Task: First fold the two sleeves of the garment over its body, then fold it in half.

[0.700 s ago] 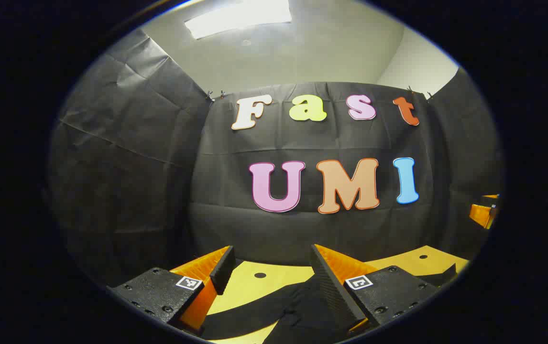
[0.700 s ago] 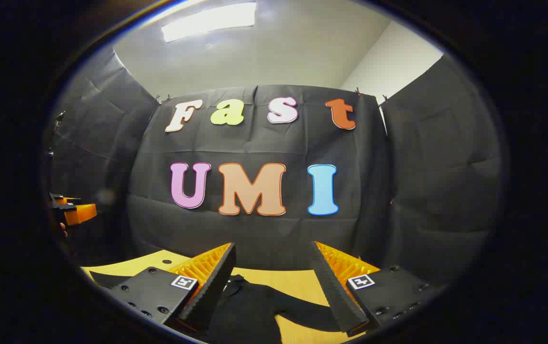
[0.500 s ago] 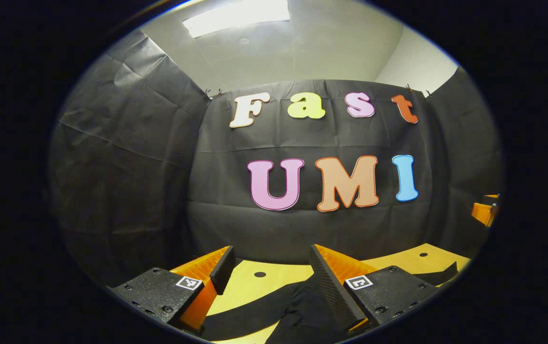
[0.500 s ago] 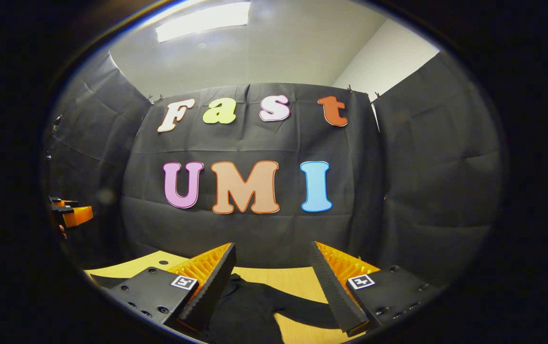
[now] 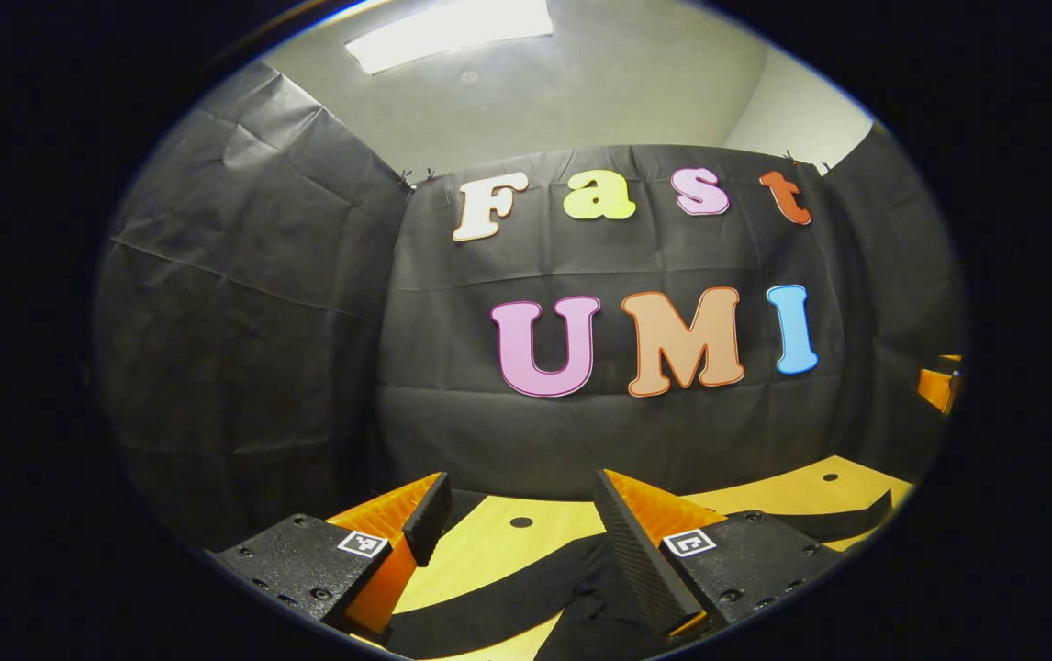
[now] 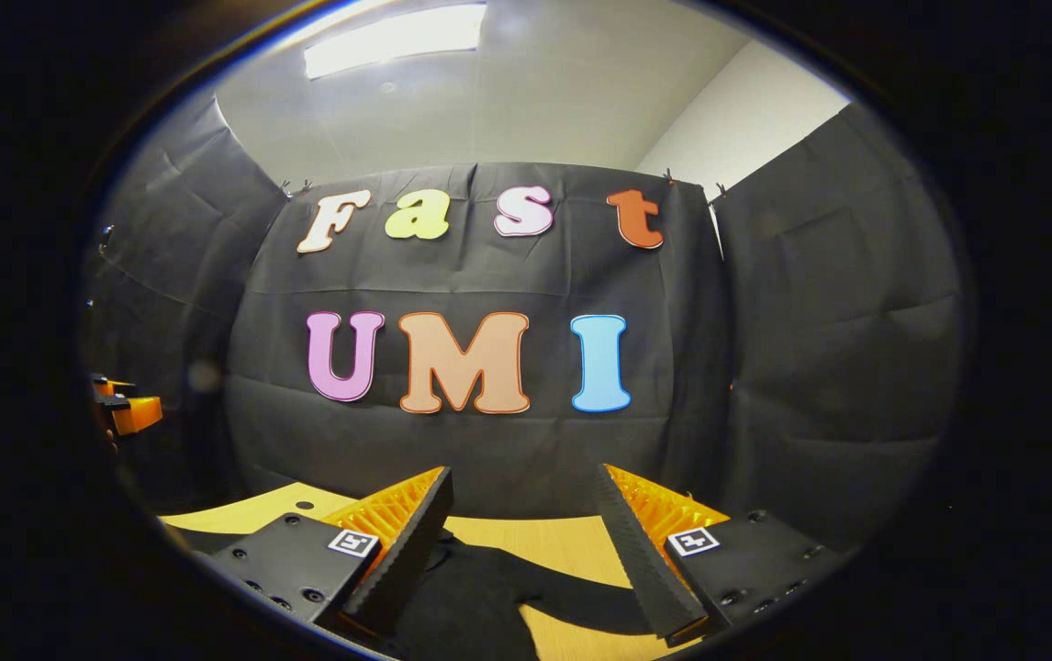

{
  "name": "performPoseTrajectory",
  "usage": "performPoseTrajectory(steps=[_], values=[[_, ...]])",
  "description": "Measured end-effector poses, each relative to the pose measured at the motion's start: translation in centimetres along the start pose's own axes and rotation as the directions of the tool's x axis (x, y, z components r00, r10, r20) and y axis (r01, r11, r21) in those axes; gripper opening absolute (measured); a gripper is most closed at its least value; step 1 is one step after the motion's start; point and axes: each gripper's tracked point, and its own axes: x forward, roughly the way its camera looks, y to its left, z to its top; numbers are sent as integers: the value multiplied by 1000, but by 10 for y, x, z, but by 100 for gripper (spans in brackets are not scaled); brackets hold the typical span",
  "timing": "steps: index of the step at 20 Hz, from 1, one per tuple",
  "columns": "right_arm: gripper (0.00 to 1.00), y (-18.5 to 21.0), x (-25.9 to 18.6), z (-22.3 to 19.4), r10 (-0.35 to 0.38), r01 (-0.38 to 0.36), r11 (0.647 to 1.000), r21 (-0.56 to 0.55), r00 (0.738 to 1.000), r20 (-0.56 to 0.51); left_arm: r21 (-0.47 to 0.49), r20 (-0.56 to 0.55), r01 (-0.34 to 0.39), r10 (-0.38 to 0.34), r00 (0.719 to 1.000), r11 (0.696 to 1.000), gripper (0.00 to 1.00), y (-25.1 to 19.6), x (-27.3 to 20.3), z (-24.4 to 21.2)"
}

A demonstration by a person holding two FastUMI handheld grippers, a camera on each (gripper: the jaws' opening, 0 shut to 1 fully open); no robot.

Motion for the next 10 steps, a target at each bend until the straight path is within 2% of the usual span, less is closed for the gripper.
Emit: performPoseTrajectory(steps=[5,10], values=[[100,6,0,-1,11,-11,1000,-16,1000,3,11,2,4,-4,1000,1000,93,2,-1,0],[98,12,-4,-13,31,-31,999,-22,999,-28,3,-21,16,-16,1000,1000,92,-2,-6,-10]])
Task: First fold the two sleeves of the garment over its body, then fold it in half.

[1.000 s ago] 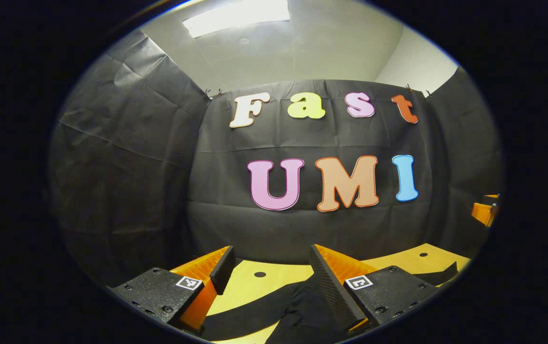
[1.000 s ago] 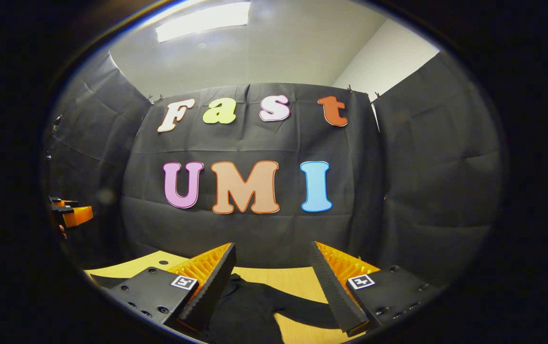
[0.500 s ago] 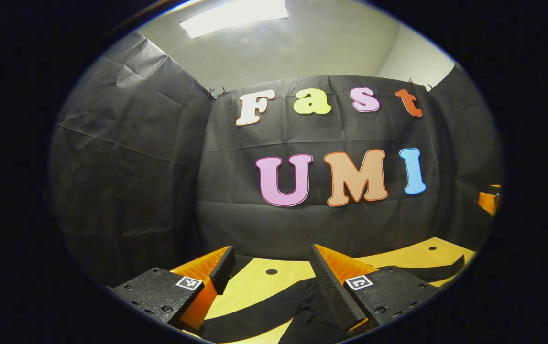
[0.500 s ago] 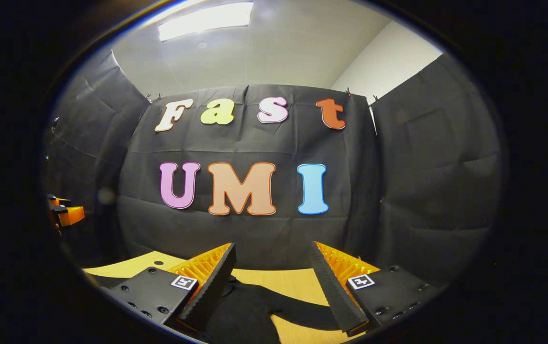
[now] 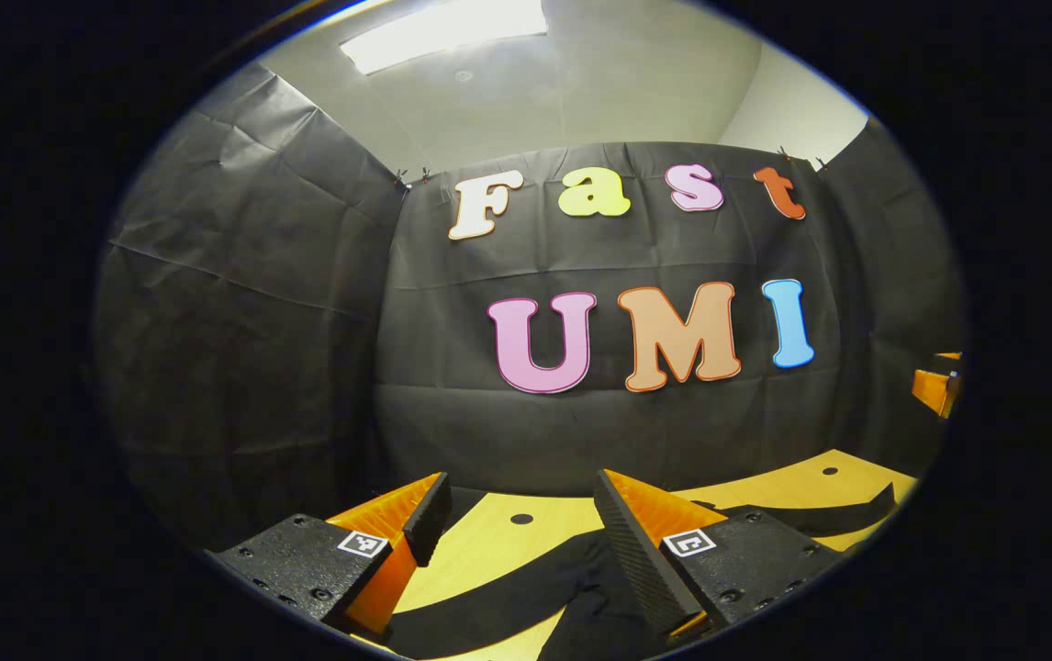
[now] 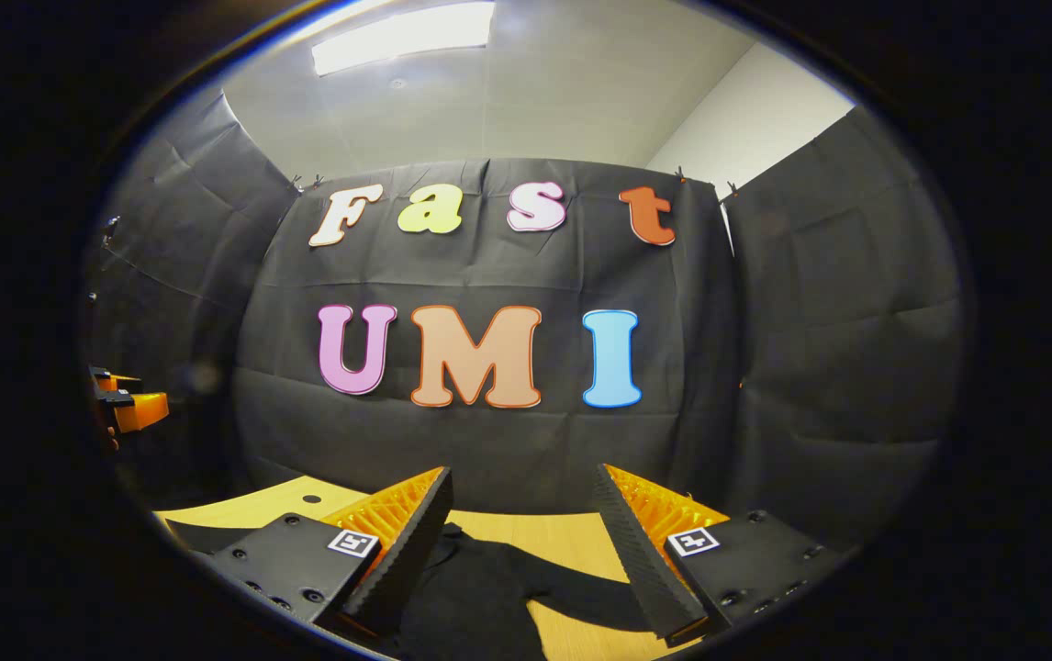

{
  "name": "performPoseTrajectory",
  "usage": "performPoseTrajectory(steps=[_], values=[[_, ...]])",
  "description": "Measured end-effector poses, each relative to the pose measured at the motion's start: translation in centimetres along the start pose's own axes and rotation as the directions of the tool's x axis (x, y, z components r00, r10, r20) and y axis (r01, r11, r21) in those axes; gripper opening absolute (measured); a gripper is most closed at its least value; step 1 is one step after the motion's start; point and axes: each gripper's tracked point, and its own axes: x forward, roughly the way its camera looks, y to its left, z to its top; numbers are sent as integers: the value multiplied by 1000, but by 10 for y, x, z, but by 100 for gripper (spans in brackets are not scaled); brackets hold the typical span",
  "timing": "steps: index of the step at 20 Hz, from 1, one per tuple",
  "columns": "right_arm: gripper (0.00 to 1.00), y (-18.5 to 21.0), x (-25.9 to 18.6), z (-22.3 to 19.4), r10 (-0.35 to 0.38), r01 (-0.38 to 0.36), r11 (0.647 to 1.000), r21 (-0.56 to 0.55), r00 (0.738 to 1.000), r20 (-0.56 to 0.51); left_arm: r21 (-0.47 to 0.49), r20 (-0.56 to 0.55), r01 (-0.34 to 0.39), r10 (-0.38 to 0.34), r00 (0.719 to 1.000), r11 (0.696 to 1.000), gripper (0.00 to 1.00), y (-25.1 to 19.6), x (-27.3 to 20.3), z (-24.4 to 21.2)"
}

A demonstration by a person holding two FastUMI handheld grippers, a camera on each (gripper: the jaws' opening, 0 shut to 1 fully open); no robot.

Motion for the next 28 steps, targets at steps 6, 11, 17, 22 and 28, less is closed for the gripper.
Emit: performPoseTrajectory(steps=[6,11,17,22,28], values=[[98,3,-2,-1,19,-19,1000,-8,1000,-6,-7,-25,-6,6,1000,1000,92,-2,-1,-6],[98,0,0,0,20,-20,1000,-21,1000,-10,6,-24,8,-8,1000,1000,93,-7,3,-4],[100,-9,0,1,8,-8,1000,-16,1000,-7,-9,-16,21,-21,1000,1000,92,-12,9,-2],[98,-20,6,-7,6,-6,1000,3,1000,-29,-21,-24,27,-28,999,999,93,-17,11,-4],[98,-85,26,-30,-103,104,995,5,993,-64,0,-42,-12,12,999,1000,93,-10,16,-8]])
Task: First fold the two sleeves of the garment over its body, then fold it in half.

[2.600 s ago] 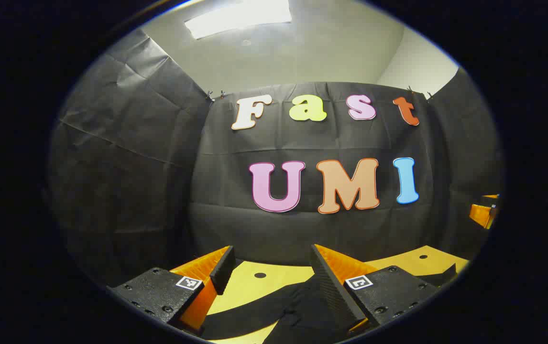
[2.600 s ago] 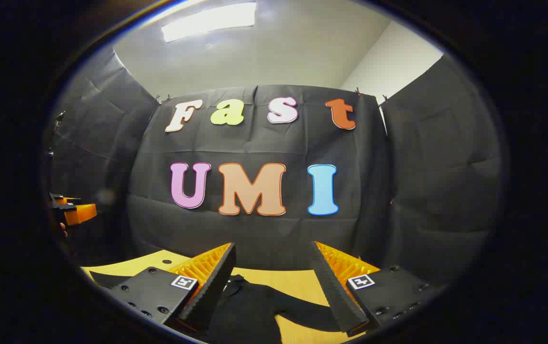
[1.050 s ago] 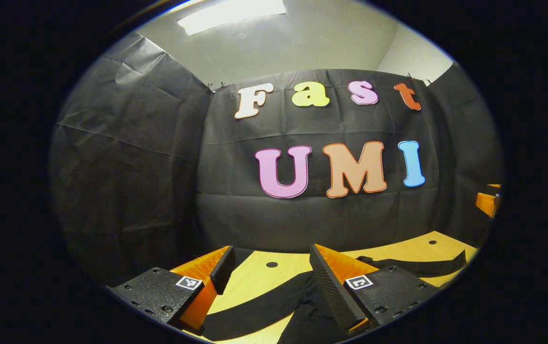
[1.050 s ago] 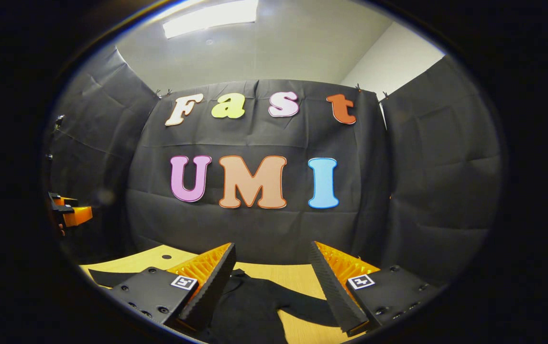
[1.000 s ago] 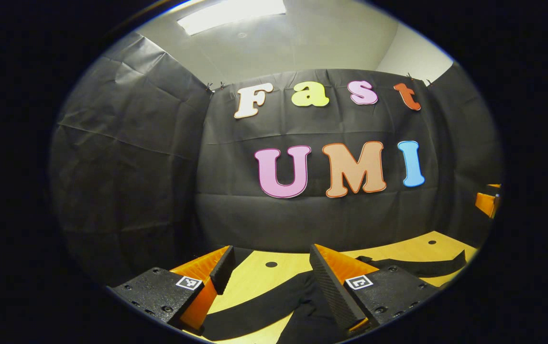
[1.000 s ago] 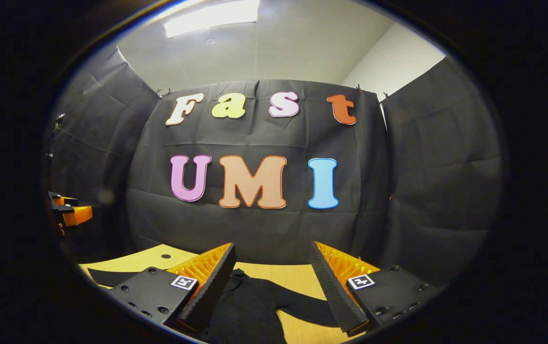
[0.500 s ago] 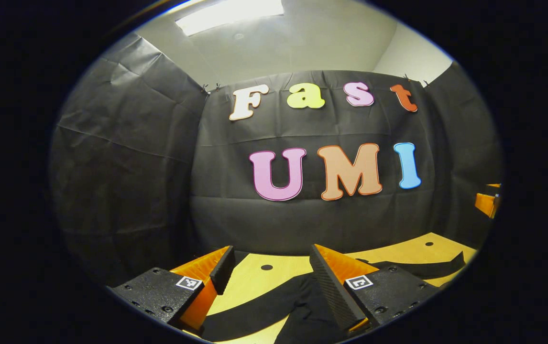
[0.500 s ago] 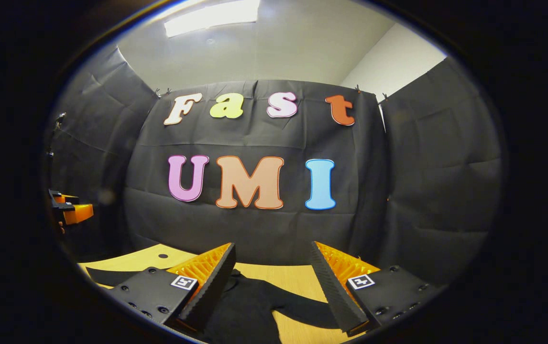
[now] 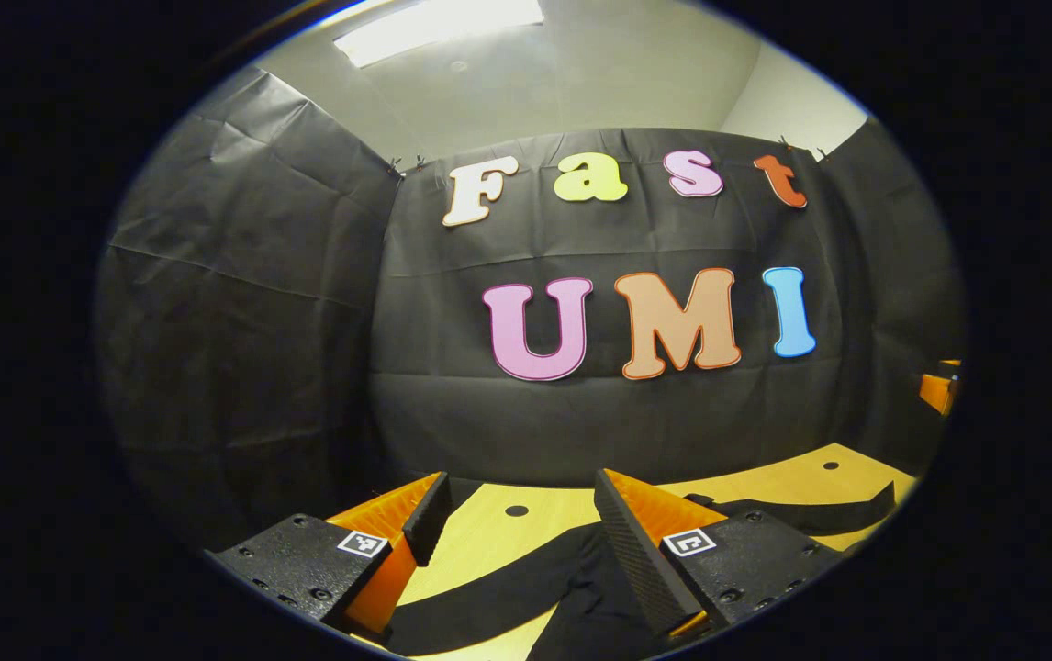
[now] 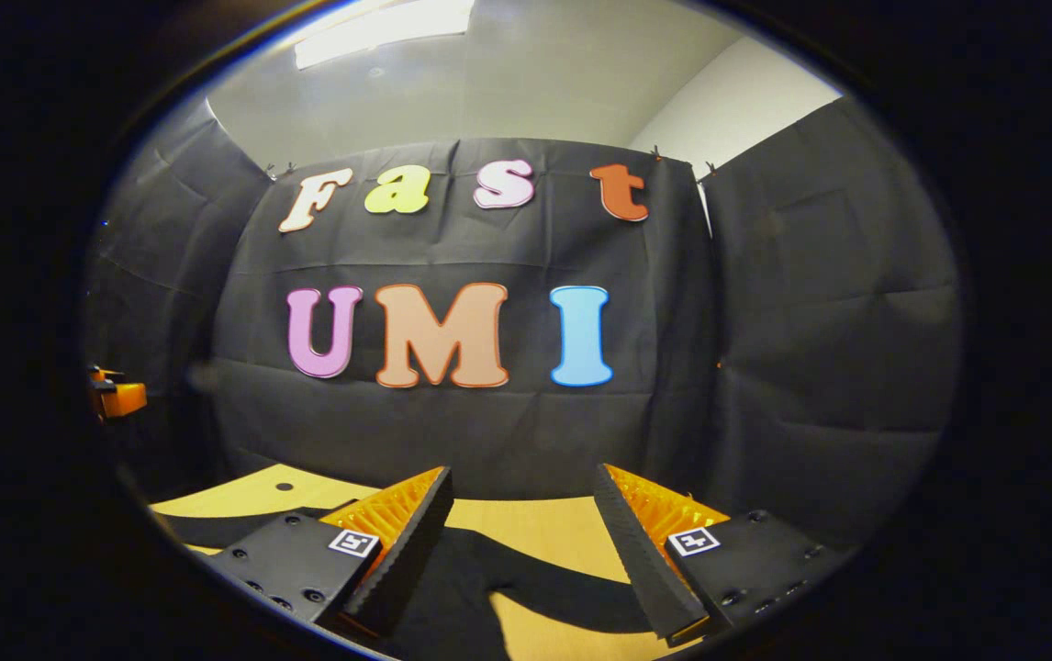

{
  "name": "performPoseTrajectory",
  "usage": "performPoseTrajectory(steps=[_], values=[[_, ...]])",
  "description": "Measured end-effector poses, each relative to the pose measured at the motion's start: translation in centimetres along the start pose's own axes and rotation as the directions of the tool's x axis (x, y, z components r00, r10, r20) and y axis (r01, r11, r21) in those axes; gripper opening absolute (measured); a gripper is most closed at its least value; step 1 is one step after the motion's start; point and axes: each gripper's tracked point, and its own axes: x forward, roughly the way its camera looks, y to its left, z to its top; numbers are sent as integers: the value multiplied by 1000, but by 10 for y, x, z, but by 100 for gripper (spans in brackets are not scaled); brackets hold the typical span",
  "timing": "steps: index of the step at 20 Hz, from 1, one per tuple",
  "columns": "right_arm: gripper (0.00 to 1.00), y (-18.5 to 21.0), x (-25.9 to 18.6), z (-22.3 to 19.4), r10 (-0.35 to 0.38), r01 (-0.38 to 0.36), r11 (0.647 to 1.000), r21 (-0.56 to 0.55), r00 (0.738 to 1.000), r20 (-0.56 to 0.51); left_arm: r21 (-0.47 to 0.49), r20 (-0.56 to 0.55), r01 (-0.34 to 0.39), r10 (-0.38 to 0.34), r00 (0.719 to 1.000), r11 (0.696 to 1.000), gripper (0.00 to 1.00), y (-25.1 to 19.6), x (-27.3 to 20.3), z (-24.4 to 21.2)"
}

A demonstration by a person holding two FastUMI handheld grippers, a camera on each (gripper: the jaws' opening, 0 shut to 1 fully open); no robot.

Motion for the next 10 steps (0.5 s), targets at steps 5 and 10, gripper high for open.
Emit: performPoseTrajectory(steps=[5,10], values=[[100,-76,30,-57,-115,119,992,37,988,-107,11,-37,-45,46,998,999,92,8,3,-12],[98,-128,53,-153,-167,197,978,65,933,-320,43,-54,-85,87,995,995,92,12,3,-20]])
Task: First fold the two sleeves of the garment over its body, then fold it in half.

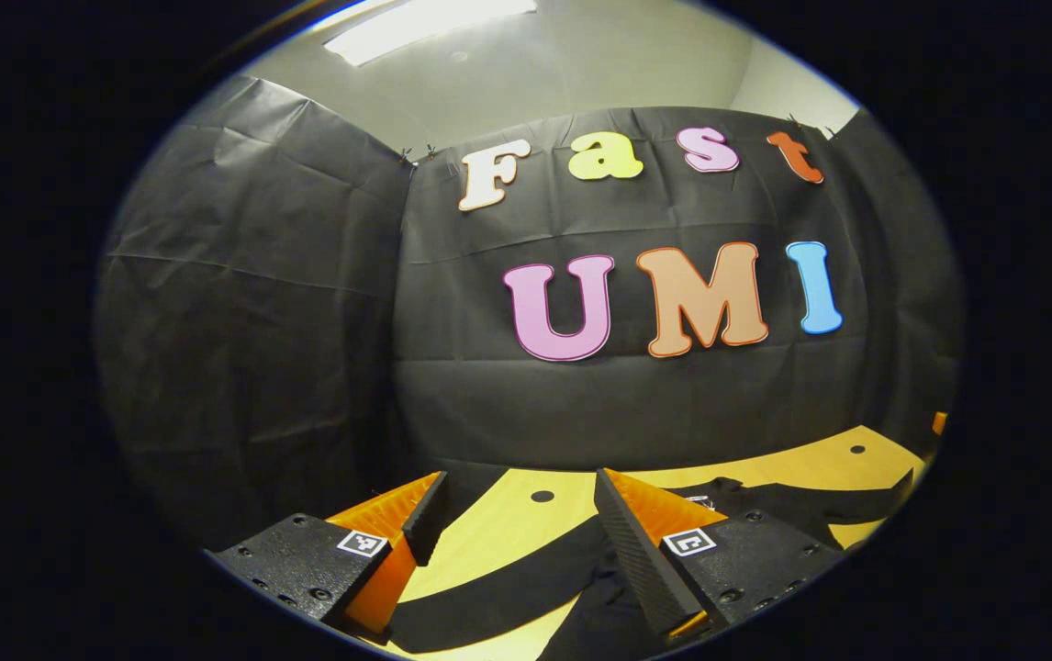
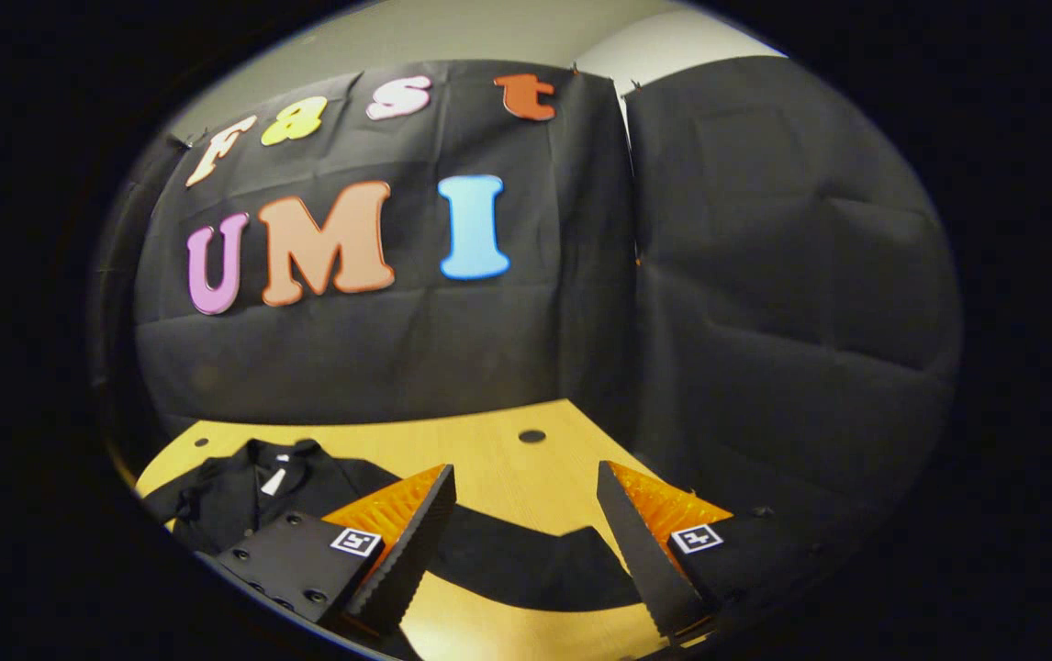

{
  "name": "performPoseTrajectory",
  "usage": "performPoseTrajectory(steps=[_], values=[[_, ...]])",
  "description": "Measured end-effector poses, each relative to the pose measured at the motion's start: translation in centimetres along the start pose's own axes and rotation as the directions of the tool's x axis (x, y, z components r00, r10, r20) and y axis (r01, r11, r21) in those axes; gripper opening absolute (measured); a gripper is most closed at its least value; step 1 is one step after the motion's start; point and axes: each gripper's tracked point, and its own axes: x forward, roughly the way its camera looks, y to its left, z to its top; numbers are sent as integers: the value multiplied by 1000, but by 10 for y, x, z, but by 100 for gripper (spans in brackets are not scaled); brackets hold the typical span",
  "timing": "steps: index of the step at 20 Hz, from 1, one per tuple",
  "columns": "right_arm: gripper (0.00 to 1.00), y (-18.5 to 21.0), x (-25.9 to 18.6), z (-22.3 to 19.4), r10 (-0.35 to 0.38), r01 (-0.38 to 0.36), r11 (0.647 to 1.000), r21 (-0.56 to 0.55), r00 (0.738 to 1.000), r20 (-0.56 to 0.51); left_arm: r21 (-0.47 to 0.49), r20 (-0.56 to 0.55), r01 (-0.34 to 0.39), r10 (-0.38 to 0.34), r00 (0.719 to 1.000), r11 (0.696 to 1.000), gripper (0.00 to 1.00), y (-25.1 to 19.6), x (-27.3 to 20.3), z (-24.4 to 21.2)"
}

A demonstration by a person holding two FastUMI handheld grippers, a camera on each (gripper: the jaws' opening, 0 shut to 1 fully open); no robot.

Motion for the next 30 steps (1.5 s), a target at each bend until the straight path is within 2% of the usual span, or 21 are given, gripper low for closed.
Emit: performPoseTrajectory(steps=[3,7,9,10,11,12,14,15,16,17,20,21,22,23,24,26,30], values=[[99,-21,32,-45,-24,28,999,26,989,-144,-14,-25,-14,14,1000,1000,92,-1,-4,-8],[98,-36,62,-99,-33,52,997,51,947,-320,21,-21,-33,33,999,999,93,4,-10,-3],[98,-39,76,-124,-26,52,997,57,923,-385,45,-26,-49,51,998,998,93,7,-11,-4],[94,-41,79,-134,-20,52,996,66,910,-414,47,-23,-58,59,998,997,93,9,-14,-1],[98,-42,81,-143,-1,43,995,88,900,-435,40,-20,-59,60,998,997,93,8,-15,2],[92,-43,84,-147,20,34,993,111,891,-454,32,-20,-57,57,998,998,93,6,-17,2],[89,-39,87,-156,43,27,990,140,878,-477,36,-31,-57,58,998,998,93,3,-21,-1],[82,-42,89,-156,38,33,990,139,880,-473,49,-36,-61,63,997,997,93,3,-22,-3],[81,-43,92,-155,23,45,990,135,886,-463,62,-37,-63,65,997,996,93,2,-25,-3],[67,-46,92,-157,18,50,990,133,886,-463,73,-36,-62,65,997,995,90,0,-27,0],[24,-48,87,-160,32,34,990,134,885,-464,98,-33,-52,55,998,994,93,-11,-34,0],[18,-46,86,-160,44,24,990,138,884,-465,102,-35,-53,56,998,993,93,-13,-35,1],[7,-46,87,-161,46,19,991,134,885,-463,96,-42,-49,53,998,994,92,-17,-38,-1],[6,-45,87,-160,50,11,992,130,885,-462,82,-53,-45,49,997,996,99,-21,-38,-3],[3,-44,86,-160,53,6,992,125,884,-464,62,-62,-38,42,997,997,93,-25,-41,-4],[3,-42,86,-159,64,-12,994,113,883,-466,33,-62,-29,31,998,999,93,-31,-47,-4],[3,-33,80,-141,103,-42,989,140,880,-464,41,-89,-21,24,996,999,93,-35,-50,-12]])
